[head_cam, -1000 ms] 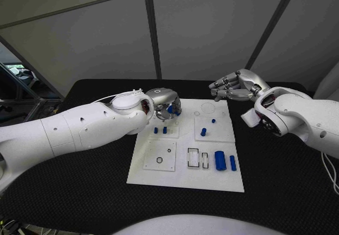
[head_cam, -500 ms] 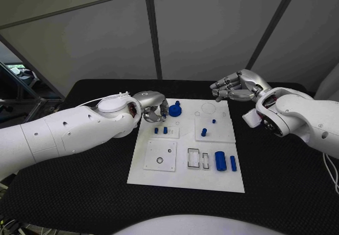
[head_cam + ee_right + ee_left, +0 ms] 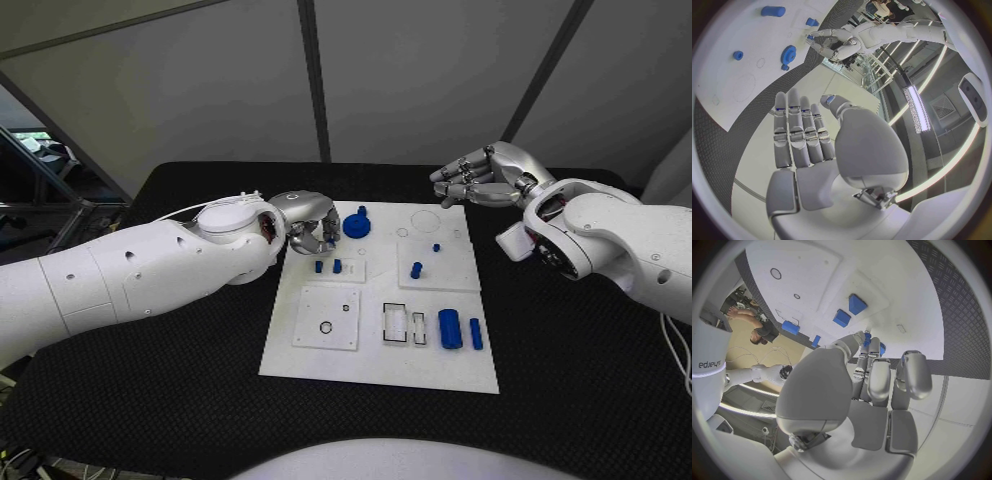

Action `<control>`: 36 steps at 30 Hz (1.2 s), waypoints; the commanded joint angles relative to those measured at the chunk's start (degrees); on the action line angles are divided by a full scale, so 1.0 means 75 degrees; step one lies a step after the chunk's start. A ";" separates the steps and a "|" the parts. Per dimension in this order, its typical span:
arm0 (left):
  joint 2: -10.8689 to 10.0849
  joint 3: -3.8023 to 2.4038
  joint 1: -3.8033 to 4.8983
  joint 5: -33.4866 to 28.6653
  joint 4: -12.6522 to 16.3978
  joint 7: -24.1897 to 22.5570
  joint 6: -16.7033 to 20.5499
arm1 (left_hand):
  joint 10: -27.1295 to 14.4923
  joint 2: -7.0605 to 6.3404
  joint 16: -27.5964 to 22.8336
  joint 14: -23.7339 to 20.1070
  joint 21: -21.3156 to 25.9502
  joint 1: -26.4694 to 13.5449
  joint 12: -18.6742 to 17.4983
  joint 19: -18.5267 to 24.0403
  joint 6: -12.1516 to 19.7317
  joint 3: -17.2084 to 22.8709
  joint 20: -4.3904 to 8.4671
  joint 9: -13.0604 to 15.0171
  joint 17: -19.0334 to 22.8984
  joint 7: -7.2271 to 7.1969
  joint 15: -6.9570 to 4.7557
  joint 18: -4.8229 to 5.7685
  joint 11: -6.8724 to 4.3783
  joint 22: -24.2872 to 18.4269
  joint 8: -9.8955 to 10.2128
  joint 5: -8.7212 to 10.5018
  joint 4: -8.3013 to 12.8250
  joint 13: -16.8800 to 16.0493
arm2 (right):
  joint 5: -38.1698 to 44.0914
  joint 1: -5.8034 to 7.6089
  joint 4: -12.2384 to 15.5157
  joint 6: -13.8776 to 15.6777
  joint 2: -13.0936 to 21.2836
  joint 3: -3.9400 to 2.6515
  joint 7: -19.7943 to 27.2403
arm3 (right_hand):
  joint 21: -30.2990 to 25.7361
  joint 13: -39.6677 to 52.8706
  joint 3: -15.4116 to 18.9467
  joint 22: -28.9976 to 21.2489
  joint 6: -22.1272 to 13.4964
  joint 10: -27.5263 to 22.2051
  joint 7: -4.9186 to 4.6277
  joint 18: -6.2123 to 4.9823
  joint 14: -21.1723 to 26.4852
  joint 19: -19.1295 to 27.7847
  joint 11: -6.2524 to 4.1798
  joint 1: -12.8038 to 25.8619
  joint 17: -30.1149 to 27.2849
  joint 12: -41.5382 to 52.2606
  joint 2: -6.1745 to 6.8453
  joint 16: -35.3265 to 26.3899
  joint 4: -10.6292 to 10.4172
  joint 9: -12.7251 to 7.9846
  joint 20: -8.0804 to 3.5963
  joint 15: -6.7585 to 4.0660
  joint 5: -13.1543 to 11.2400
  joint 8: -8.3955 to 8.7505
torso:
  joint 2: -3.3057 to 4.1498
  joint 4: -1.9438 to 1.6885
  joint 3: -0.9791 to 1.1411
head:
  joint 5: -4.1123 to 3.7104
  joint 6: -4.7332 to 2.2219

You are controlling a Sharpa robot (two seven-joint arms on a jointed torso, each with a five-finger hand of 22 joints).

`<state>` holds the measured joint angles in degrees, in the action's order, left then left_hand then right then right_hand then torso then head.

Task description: Assemble the parts on the task board

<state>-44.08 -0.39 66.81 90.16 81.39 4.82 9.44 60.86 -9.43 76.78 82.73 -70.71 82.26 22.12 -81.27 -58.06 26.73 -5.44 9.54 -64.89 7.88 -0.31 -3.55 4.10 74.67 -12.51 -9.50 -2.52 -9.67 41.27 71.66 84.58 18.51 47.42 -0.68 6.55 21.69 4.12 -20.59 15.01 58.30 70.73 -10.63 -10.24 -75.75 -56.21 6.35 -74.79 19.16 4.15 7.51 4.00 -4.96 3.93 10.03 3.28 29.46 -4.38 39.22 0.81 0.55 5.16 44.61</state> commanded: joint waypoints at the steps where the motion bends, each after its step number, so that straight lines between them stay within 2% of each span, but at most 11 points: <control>1: 0.0013 -0.0003 0.0002 -0.0069 -0.0026 0.0075 -0.0146 | 0.0048 -0.0003 0.0024 0.0041 -0.0031 -0.0082 -0.0053 -0.0049 -0.0042 0.0028 -0.0015 -0.0009 0.0011 0.0015 0.0012 -0.0120 0.0013 0.0004 0.0048 -0.0007 -0.0026 0.0012 | 0.0002 0.0015 0.0003 -0.0033 0.0003 -0.0004 0.0061 | -0.0043 -0.0011 -0.0033 -0.0008 0.0013 -0.0011 -0.0038 -0.0024 -0.0009 -0.0063 0.0054 0.0036 -0.0012 -0.0021 -0.0024 -0.0034 -0.0028 0.0000 -0.0006 0.0031 0.0043 0.0023 | 0.0003 -0.0005 0.0002 | 0.0009 0.0003; 10: 0.0124 -0.0003 -0.0001 -0.0076 -0.0130 0.0090 -0.0206 | 0.0052 -0.0003 0.0028 0.0043 -0.0028 -0.0089 -0.0057 -0.0047 -0.0044 0.0029 -0.0015 -0.0011 0.0007 0.0015 0.0012 -0.0121 0.0011 0.0003 0.0051 -0.0008 -0.0027 0.0012 | 0.0002 0.0015 0.0006 -0.0033 0.0001 -0.0004 0.0064 | -0.0043 -0.0011 -0.0033 -0.0008 0.0013 -0.0011 -0.0038 -0.0024 -0.0009 -0.0063 0.0054 0.0036 -0.0012 -0.0021 -0.0024 -0.0034 -0.0028 0.0000 -0.0006 0.0031 0.0043 0.0023 | 0.0005 0.0011 0.0003 | 0.0002 0.0017; 19: 0.0188 -0.0003 -0.0006 -0.0076 -0.0216 0.0086 -0.0240 | 0.0054 -0.0003 0.0026 0.0041 -0.0024 -0.0090 -0.0059 -0.0045 -0.0045 0.0030 -0.0015 -0.0011 0.0012 0.0014 0.0012 -0.0122 0.0011 0.0000 0.0052 -0.0008 -0.0026 0.0012 | 0.0002 0.0015 0.0013 -0.0032 0.0009 -0.0004 0.0061 | -0.0043 -0.0011 -0.0033 -0.0008 0.0013 -0.0011 -0.0038 -0.0024 -0.0009 -0.0063 0.0054 0.0036 -0.0012 -0.0021 -0.0024 -0.0034 -0.0028 0.0000 -0.0006 0.0031 0.0043 0.0023 | 0.0003 -0.0008 0.0004 | -0.0026 0.0026; 36: 0.0234 -0.0002 -0.0008 -0.0077 -0.0239 0.0075 -0.0319 | 0.0061 -0.0007 0.0020 0.0037 -0.0018 -0.0092 -0.0064 -0.0041 -0.0049 0.0032 -0.0015 -0.0013 0.0027 0.0011 0.0010 -0.0123 0.0008 -0.0003 0.0056 -0.0008 -0.0021 0.0011 | 0.0002 0.0015 0.0007 -0.0035 -0.0001 -0.0004 0.0062 | -0.0043 -0.0011 -0.0033 -0.0008 0.0013 -0.0011 -0.0038 -0.0024 -0.0009 -0.0063 0.0054 0.0036 -0.0012 -0.0021 -0.0024 -0.0034 -0.0028 0.0000 -0.0006 0.0031 0.0043 0.0023 | 0.0004 -0.0005 0.0003 | -0.0008 0.0036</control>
<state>-42.38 -0.40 66.72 89.68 79.60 5.26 7.68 60.86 -9.43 76.77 82.73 -70.71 82.26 21.89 -81.27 -58.05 26.72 -5.44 9.49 -64.74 7.88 -0.31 -3.56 4.10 74.66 -12.30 -9.50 -2.52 -9.68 41.27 71.65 84.61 18.51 47.41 -0.68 6.55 21.69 4.13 -20.59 15.02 58.30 70.73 -10.64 -10.24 -75.76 -56.21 6.35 -74.79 19.12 4.15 7.51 4.00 -4.96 3.93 10.03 3.28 29.46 -4.38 39.20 0.76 0.57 5.10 44.90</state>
